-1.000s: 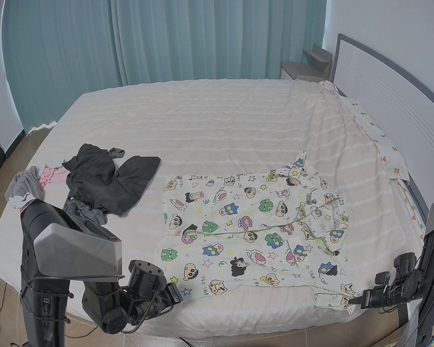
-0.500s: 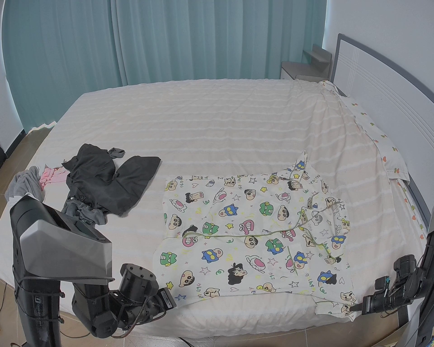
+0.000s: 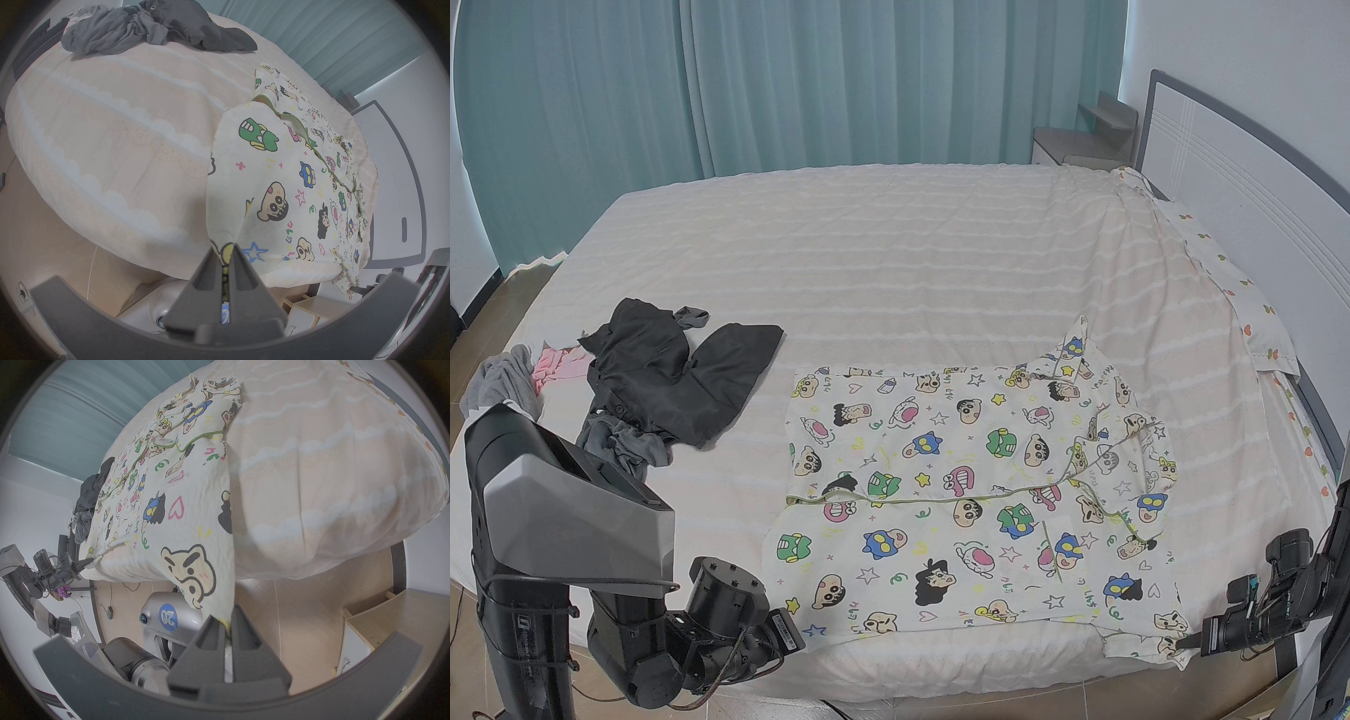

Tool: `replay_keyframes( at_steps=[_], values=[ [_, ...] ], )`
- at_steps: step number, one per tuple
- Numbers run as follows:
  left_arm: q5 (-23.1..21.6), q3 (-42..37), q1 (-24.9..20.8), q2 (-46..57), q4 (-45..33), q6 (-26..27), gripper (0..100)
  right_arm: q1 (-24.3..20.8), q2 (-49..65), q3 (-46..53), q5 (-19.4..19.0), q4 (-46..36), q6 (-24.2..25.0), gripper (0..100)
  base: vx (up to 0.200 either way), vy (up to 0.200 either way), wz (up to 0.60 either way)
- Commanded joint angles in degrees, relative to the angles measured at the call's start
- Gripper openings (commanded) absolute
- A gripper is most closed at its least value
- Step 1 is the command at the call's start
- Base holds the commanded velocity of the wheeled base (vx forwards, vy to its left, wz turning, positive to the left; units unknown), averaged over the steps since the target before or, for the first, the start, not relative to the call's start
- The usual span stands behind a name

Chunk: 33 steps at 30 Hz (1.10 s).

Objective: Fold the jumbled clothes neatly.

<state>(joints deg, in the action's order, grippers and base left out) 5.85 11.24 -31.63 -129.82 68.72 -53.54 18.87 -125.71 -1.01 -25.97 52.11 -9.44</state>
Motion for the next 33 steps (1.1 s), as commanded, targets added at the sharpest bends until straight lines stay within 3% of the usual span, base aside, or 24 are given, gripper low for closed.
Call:
replay_keyframes(
  at_steps=[1,5,6,7,8,17,19,26,33],
  values=[
    [0.04,-0.08,-0.01,0.09,0.01,-0.07,0,-0.06,1.17,1.01,0.30,-0.96,-0.50,0,0.000,0.000,0.00],
    [0.13,-0.17,-0.01,0.44,0.01,-0.51,0,-0.24,1.61,1.01,0.48,-2.19,-0.76,0,0.000,0.000,0.00],
    [0.13,-0.08,-0.01,0.71,0.01,-0.86,0,-0.24,1.61,1.01,0.48,-2.19,-0.76,100,0.000,0.000,0.00],
    [0.13,-0.08,-0.01,0.97,0.01,-1.21,0,-0.24,1.61,1.01,0.48,-2.11,-0.76,100,0.000,0.000,0.00],
    [0.13,-0.17,-0.01,1.23,0.01,-1.48,100,-0.24,1.70,1.01,0.48,-2.19,-0.67,100,0.000,0.000,0.00],
    [0.13,-1.04,-0.01,2.55,0.01,-1.65,100,-0.24,1.87,1.01,1.09,-2.37,-0.76,100,0.000,0.000,0.00],
    [0.65,-4.30,0.61,9.58,0.01,-2.01,100,-0.06,7.67,1.01,1.71,-2.19,-0.41,100,0.000,0.000,0.00],
    [0.04,-6.05,-0.45,24.70,-0.43,-7.54,100,0.46,21.12,1.01,-1.81,-3.95,0.21,100,0.000,0.000,0.00],
    [0.04,-5.53,-1.32,27.60,-0.43,-7.63,100,-0.33,28.94,1.01,-2.16,-7.73,0.91,100,0.200,0.000,0.00]
  ],
)
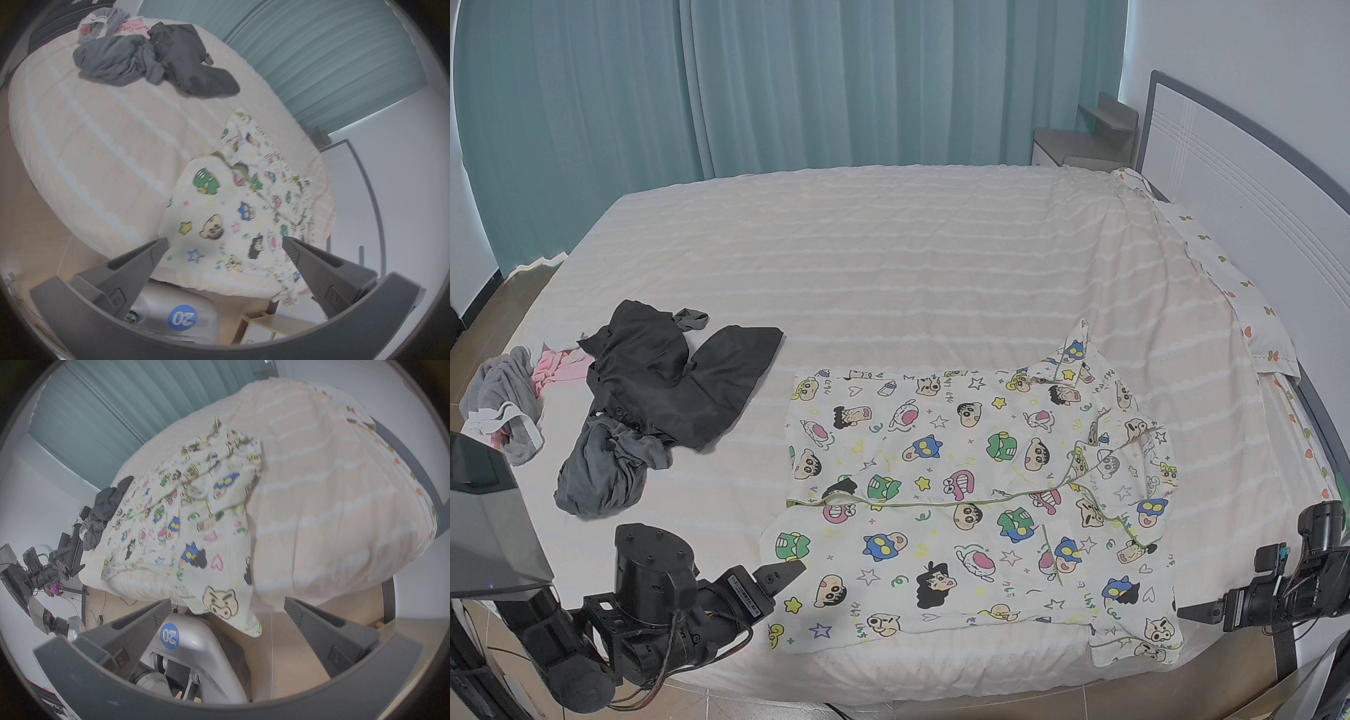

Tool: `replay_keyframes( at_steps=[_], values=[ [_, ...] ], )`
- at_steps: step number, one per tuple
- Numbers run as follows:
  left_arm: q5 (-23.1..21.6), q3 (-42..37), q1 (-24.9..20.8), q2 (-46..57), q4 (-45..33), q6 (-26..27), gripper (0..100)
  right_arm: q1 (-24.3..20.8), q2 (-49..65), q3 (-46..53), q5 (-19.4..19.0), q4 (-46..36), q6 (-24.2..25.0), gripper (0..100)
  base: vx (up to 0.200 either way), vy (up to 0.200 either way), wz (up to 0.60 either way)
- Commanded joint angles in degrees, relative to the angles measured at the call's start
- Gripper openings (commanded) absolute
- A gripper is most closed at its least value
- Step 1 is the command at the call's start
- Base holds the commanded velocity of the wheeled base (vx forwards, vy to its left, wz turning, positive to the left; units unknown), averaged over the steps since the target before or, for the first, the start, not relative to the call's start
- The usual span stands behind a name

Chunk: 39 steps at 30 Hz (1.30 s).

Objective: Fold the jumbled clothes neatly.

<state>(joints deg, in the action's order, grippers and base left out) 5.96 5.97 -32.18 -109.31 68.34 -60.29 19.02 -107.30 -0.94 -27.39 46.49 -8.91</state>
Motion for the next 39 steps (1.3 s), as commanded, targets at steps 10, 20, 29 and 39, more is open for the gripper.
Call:
replay_keyframes(
  at_steps=[10,20,29,39],
  values=[
    [0.10,-0.26,-1.30,7.10,0.21,-0.79,100,-0.47,15.72,0.94,-2.58,-2.37,0.56,100,0.160,0.000,0.00],
    [0.02,-0.79,-2.01,6.83,0.04,-2.02,100,-1.53,15.28,0.94,-2.84,-2.99,0.56,100,0.000,0.000,0.00],
    [-0.07,-0.79,-2.80,6.83,0.21,-2.20,100,-2.14,15.63,0.68,-7.85,-2.81,3.20,100,0.000,-0.200,0.00],
    [-0.07,-0.61,-2.97,6.66,0.21,-2.11,100,-8.03,16.25,-3.90,-14.36,-2.37,15.50,100,0.000,-0.180,0.00]
  ],
)
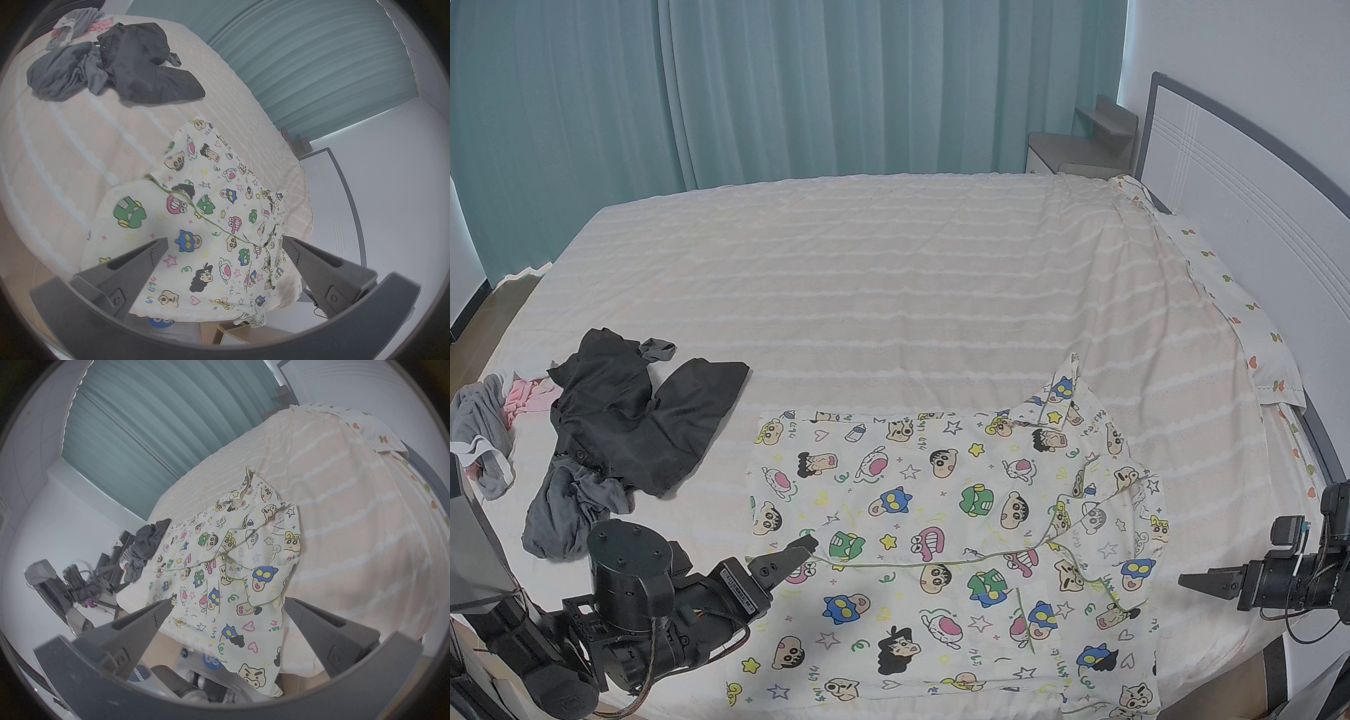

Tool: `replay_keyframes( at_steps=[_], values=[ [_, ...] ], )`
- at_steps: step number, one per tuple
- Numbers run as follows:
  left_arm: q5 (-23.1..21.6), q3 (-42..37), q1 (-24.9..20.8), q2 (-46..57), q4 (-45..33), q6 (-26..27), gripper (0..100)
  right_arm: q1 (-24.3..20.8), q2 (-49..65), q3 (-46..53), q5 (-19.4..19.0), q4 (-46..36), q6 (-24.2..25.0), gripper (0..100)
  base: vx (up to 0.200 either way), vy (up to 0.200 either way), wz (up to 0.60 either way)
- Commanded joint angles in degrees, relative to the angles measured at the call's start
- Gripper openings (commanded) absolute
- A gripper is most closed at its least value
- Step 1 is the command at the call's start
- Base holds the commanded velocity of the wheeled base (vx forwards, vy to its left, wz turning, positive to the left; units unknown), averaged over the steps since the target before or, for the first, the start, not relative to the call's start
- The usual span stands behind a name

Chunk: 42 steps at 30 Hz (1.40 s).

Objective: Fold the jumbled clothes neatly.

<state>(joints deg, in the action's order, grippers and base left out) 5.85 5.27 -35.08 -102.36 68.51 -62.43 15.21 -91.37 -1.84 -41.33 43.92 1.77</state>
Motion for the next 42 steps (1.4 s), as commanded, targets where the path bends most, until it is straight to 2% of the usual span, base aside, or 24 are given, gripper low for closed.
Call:
replay_keyframes(
  at_steps=[1,2,3,4,5,6,8,9,11,14,15,16,25,37,42],
  values=[
    [0.04,0.09,0.02,-0.29,0.04,0.03,100,-6.25,0.40,-4.40,-0.42,0.20,8.16,100,0.000,0.000,0.00],
    [0.04,0.09,0.02,-0.29,0.04,0.03,100,-6.25,0.40,-4.40,-0.42,0.20,8.16,100,0.000,0.000,0.00],
    [0.13,0.18,0.10,-0.29,0.13,0.03,100,-11.87,0.40,-8.71,-0.25,0.37,18.71,100,0.000,0.000,0.00],
    [0.13,0.27,0.19,-0.38,0.13,-0.06,100,-14.33,0.40,-11.34,-0.07,0.99,24.86,100,0.000,0.000,0.00],
    [0.13,0.27,0.19,-0.38,0.13,-0.06,100,-14.33,0.40,-11.34,-0.07,0.99,24.86,100,0.000,0.000,0.00],
    [0.21,0.45,0.46,-0.47,0.13,-0.68,100,-18.73,-0.13,-16.44,0.81,3.10,37.17,100,0.000,0.000,0.00],
    [0.30,0.53,0.63,-0.47,0.13,-1.73,100,-21.63,-0.92,-19.87,2.57,5.38,44.46,100,0.000,0.000,0.00],
    [0.39,0.53,0.63,-0.47,0.22,-2.35,100,-24.27,-2.67,-22.68,5.03,7.23,49.65,100,0.000,0.000,0.00],
    [0.56,0.62,0.63,-0.47,0.22,-2.87,100,-28.13,-6.72,-26.28,10.74,9.87,54.39,100,0.000,0.000,0.00],
    [0.21,0.36,0.63,-0.38,0.31,-2.87,100,-31.65,-12.87,-28.92,18.39,13.03,54.75,100,0.000,0.000,0.00],
    [0.21,0.36,0.63,-0.38,0.31,-2.87,100,-31.65,-12.87,-28.92,18.39,13.03,54.75,100,0.000,0.000,0.00],
    [0.13,0.18,0.63,-0.38,0.31,-2.87,100,-33.06,-16.30,-29.54,21.11,15.49,54.39,100,0.000,0.000,0.00],
    [0.39,0.18,0.46,-0.64,0.22,-2.79,100,-33.41,-26.84,-34.11,22.17,21.20,54.39,100,0.133,0.000,0.00],
    [0.56,0.18,0.46,-1.61,0.31,-2.70,100,-34.99,-37.48,-47.82,32.98,20.94,54.22,100,0.000,0.000,0.00],
    [0.65,0.09,0.54,-1.61,0.31,-2.70,100,-36.31,-41.70,-53.35,36.40,16.28,53.87,100,0.000,0.000,0.00]
  ],
)
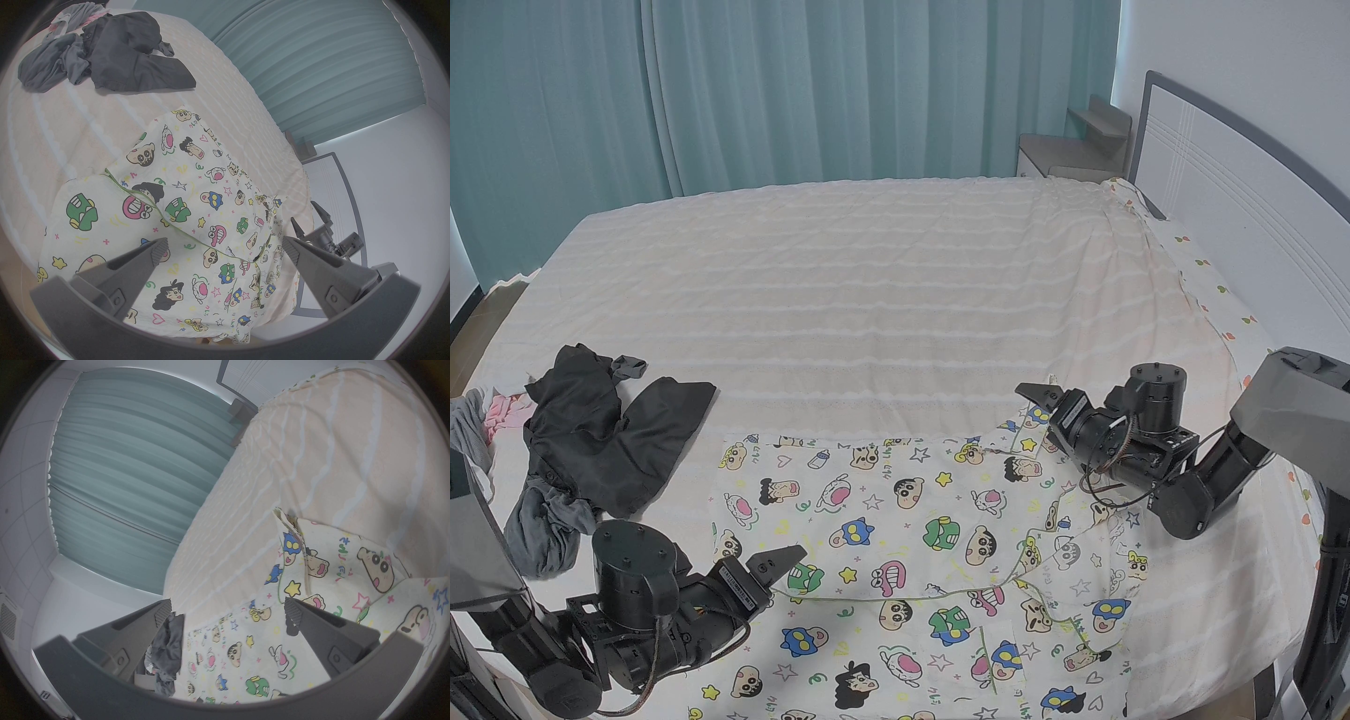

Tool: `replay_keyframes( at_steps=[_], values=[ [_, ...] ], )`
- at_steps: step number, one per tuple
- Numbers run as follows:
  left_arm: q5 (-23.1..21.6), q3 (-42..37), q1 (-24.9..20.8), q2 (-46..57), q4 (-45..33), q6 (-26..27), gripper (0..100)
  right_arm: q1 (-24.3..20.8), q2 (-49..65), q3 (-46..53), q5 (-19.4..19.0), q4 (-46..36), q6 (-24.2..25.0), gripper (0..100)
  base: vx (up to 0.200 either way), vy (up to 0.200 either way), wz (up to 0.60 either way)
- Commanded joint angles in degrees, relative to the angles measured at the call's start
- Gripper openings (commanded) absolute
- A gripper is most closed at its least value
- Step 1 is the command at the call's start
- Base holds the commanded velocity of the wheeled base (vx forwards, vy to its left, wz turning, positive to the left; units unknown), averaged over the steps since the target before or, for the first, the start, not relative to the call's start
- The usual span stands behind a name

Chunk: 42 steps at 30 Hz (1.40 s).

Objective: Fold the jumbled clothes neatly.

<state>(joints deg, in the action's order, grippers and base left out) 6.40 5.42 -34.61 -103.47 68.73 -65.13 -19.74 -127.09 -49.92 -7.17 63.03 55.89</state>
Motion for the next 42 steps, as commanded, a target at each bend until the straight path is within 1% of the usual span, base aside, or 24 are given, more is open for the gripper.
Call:
replay_keyframes(
  at_steps=[1,3,5,8,10,16,22,26,30,33,37,42],
  values=[
    [0.10,-0.06,-0.02,-0.50,0.09,0.01,100,-1.36,-6.59,-6.24,2.69,-3.70,-0.26,100,0.000,0.000,0.00],
    [0.10,-0.06,0.07,-0.50,0.09,0.01,100,-1.36,-7.03,-7.12,3.13,-4.40,-0.26,100,0.000,0.000,0.00],
    [0.10,-0.06,0.07,-0.59,0.00,0.01,100,-1.27,-8.18,-9.14,4.53,-5.11,-0.87,100,0.000,0.000,0.00],
    [0.10,-0.06,0.07,-0.59,0.00,0.01,100,-0.92,-10.64,-11.78,6.29,-5.90,-3.69,100,0.000,0.000,0.00],
    [0.10,-0.06,0.07,-0.59,0.00,0.01,100,-0.74,-11.52,-12.92,7.78,-6.95,-4.65,100,0.000,0.000,0.00],
    [0.19,-0.06,0.07,-1.29,0.09,0.01,100,-0.74,-11.87,-13.36,9.63,-8.36,-5.09,100,0.000,0.000,0.00],
    [0.28,-0.15,0.07,-2.00,0.09,0.01,100,-0.83,-14.50,-16.79,9.89,-9.24,-5.88,100,0.000,0.000,0.00],
    [0.28,-0.15,0.07,-2.08,0.09,0.01,100,-1.36,-16.44,-21.10,10.07,-14.42,-6.59,100,0.000,0.000,0.00],
    [0.37,-0.24,0.07,-2.00,0.09,0.01,100,-2.32,-17.93,-26.02,10.07,-16.97,-6.68,100,0.000,0.000,0.00],
    [0.37,-0.24,0.07,-2.00,0.09,0.01,100,-2.59,-19.25,-32.17,10.07,-19.87,-6.76,100,0.000,0.000,0.00],
    [0.37,-0.24,0.07,-2.00,0.09,0.01,100,-2.76,-19.43,-37.88,10.42,-19.70,-6.68,100,0.000,0.000,0.00],
    [0.37,-0.24,0.07,-2.08,0.09,0.01,100,-3.38,-19.34,-44.21,11.47,-17.50,-6.76,100,0.000,0.000,0.00]
  ],
)
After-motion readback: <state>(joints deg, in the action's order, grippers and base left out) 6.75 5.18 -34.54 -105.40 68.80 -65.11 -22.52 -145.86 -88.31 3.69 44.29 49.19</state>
